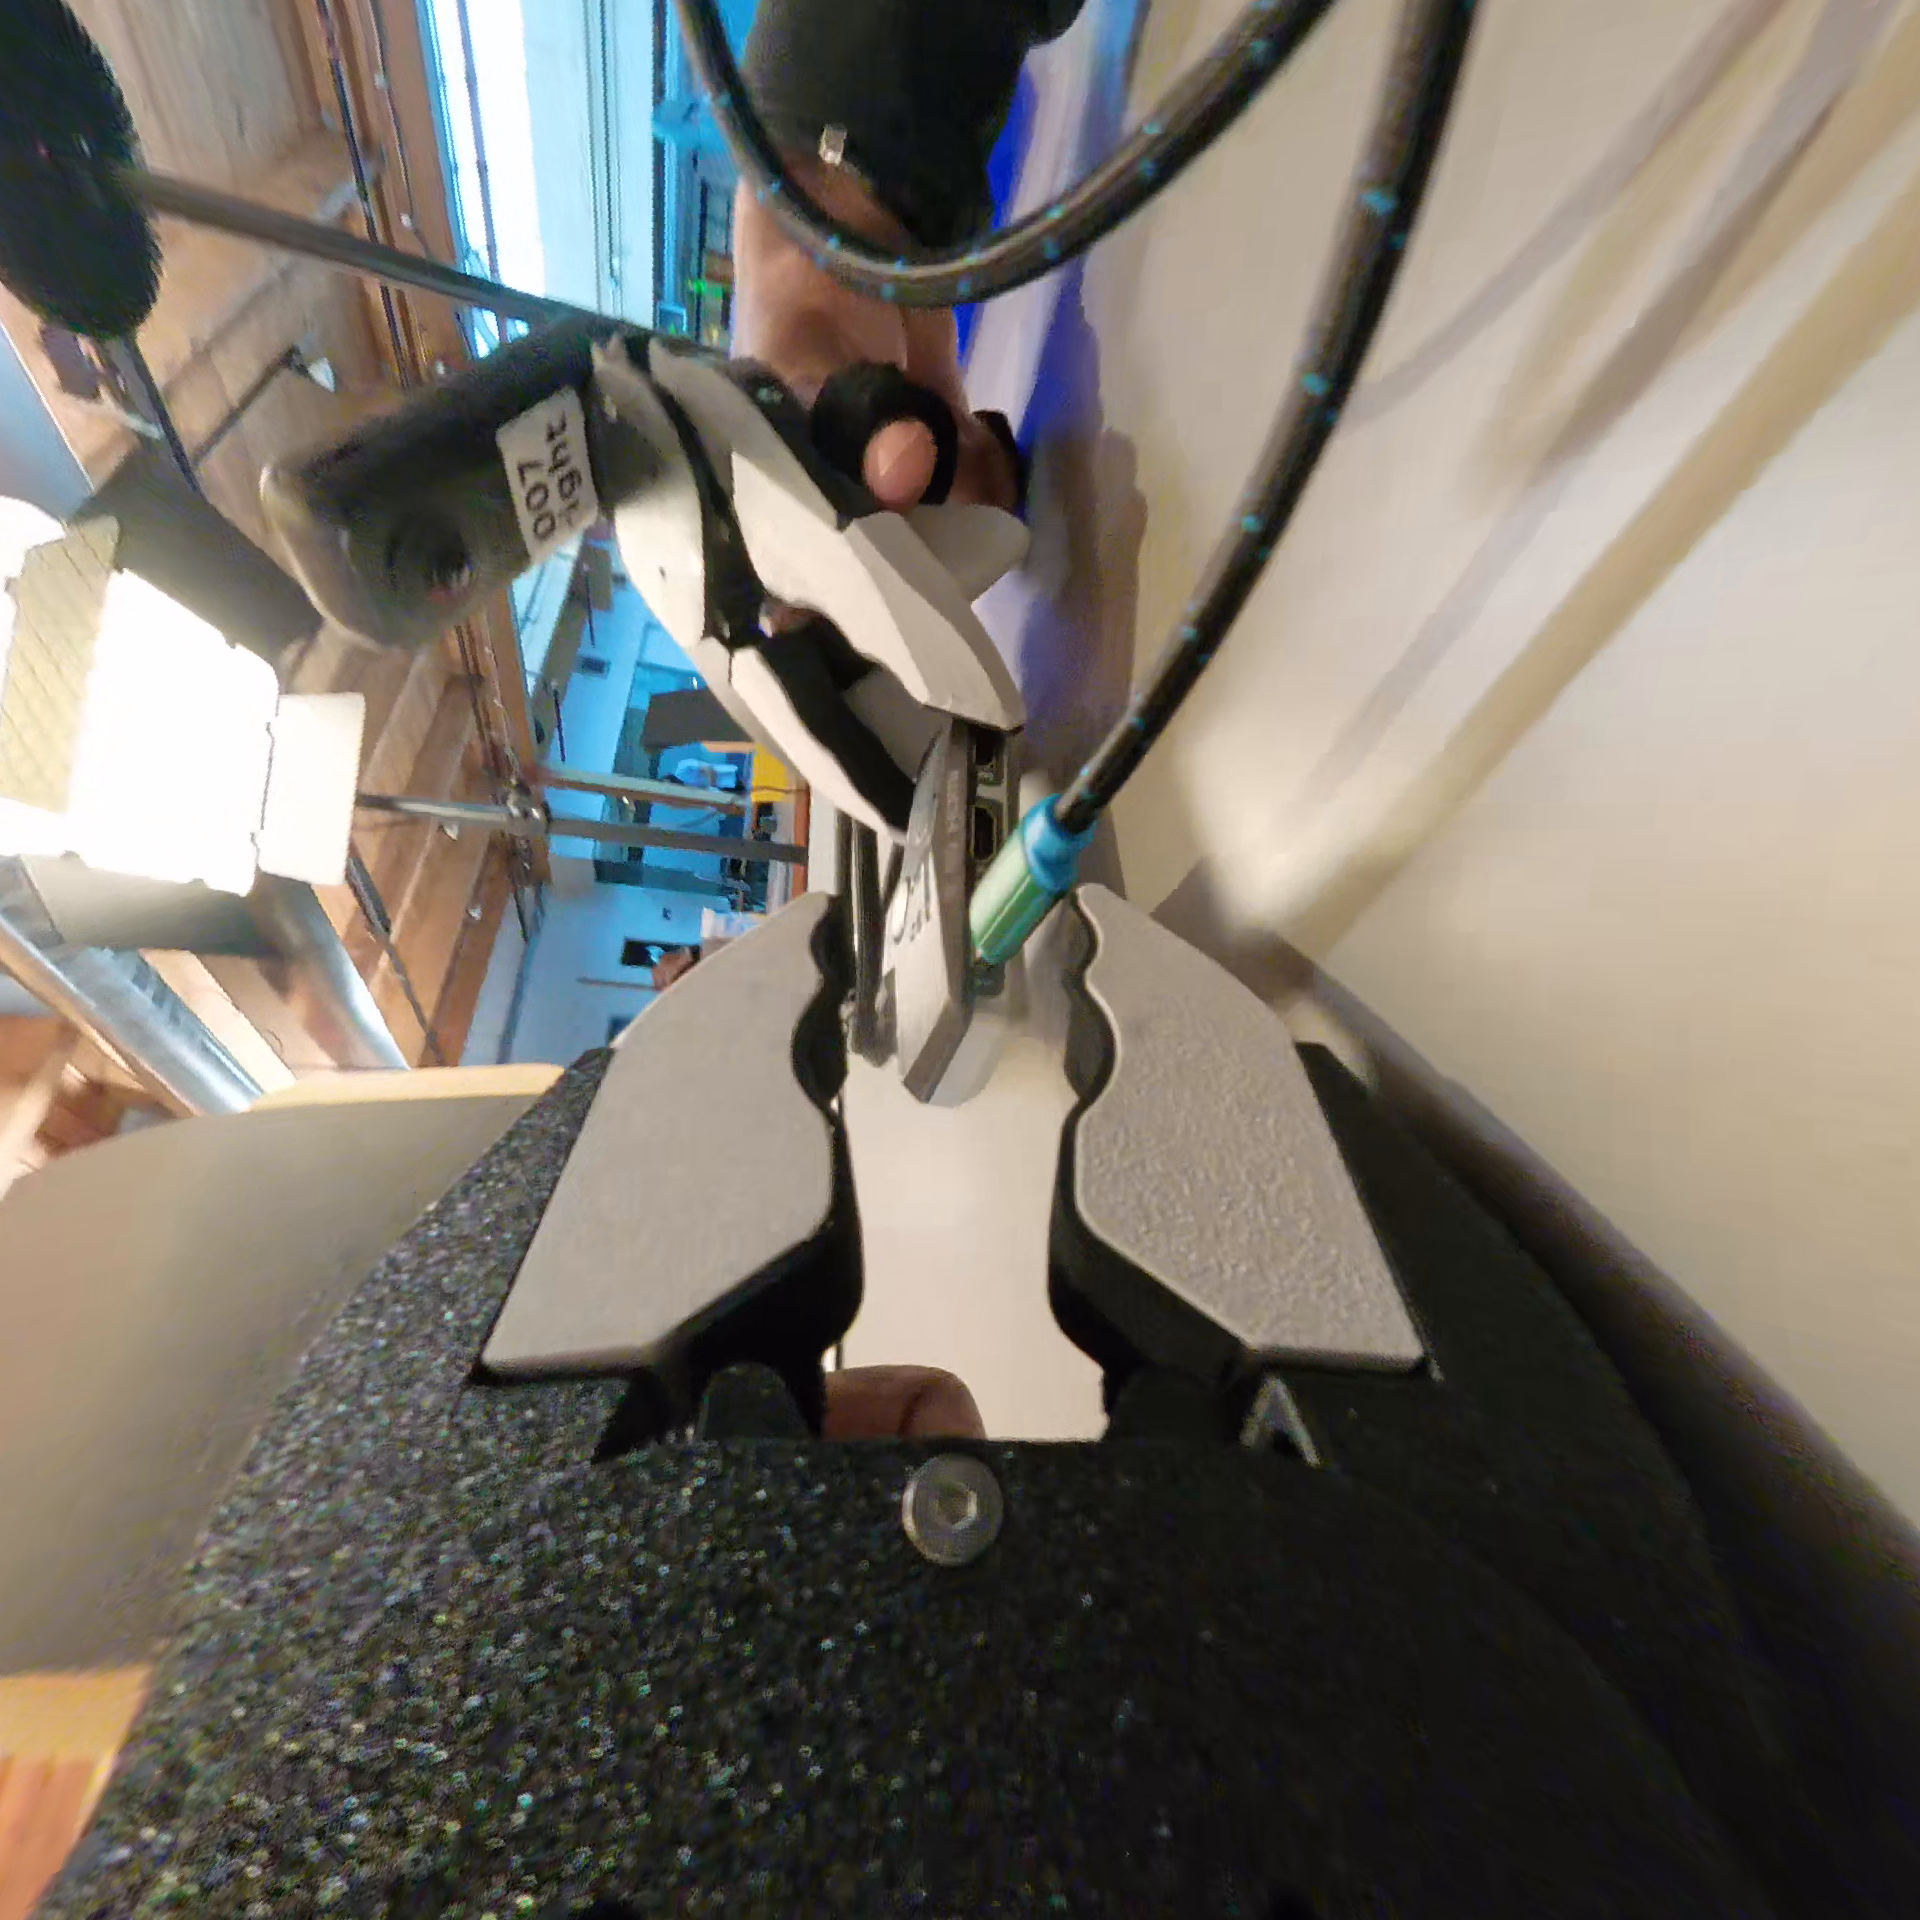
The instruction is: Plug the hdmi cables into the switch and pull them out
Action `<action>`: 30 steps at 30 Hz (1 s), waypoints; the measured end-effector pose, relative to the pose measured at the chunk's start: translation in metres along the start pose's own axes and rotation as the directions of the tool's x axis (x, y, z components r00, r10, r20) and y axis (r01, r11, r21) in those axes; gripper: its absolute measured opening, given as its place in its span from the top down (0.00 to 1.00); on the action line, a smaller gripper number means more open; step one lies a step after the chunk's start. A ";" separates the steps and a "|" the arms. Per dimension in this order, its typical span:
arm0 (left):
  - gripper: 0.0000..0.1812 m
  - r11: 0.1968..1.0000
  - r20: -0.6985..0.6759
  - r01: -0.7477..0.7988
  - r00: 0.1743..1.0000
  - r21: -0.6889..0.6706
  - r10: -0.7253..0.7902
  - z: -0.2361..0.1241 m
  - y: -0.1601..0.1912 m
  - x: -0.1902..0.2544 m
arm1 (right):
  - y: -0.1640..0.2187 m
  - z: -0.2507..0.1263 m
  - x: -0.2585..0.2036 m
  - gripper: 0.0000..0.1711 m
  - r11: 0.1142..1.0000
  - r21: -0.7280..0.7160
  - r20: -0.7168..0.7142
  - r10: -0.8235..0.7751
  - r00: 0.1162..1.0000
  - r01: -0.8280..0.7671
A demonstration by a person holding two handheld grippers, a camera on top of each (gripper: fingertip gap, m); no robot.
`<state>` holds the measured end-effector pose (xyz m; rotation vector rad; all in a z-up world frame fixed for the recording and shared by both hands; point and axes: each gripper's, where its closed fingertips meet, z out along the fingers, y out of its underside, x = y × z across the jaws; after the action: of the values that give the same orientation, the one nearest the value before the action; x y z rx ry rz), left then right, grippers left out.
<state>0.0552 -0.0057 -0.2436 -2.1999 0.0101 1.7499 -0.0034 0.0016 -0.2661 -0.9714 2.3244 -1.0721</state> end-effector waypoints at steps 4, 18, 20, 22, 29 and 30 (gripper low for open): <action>0.77 0.938 -0.029 0.345 0.938 -0.026 -0.345 -0.011 0.012 -0.005 | -0.001 -0.004 0.012 0.72 1.000 0.022 -0.064 0.017 0.998 -0.015; 0.76 -0.446 -0.019 0.839 -0.475 -0.311 -0.880 0.002 0.022 0.000 | -0.010 -0.016 0.023 0.73 0.996 0.074 -0.182 -0.028 0.983 0.042; 0.76 -0.493 -0.057 0.814 -0.532 -0.307 -0.845 0.007 0.016 -0.003 | -0.016 -0.019 0.022 0.73 0.993 0.097 -0.202 -0.049 0.978 0.070; 0.76 -0.515 -0.093 0.800 -0.564 -0.309 -0.820 0.011 0.008 -0.005 | -0.022 -0.024 0.023 0.73 0.988 0.124 -0.237 -0.063 0.969 0.095; 0.92 -0.569 -0.182 0.791 -0.608 -0.226 -0.773 0.028 0.000 -0.021 | -0.033 -0.033 0.021 0.73 0.970 0.177 -0.287 -0.110 0.952 0.166; 0.92 -0.565 -0.185 0.796 -0.602 -0.220 -0.776 0.028 0.000 -0.022 | -0.032 -0.032 0.022 0.73 0.970 0.165 -0.299 -0.122 0.946 0.178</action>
<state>0.0235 -0.0028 -0.2285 -0.9745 -1.4516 0.0421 -0.0239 -0.0131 -0.2226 -0.9871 2.3403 -1.5608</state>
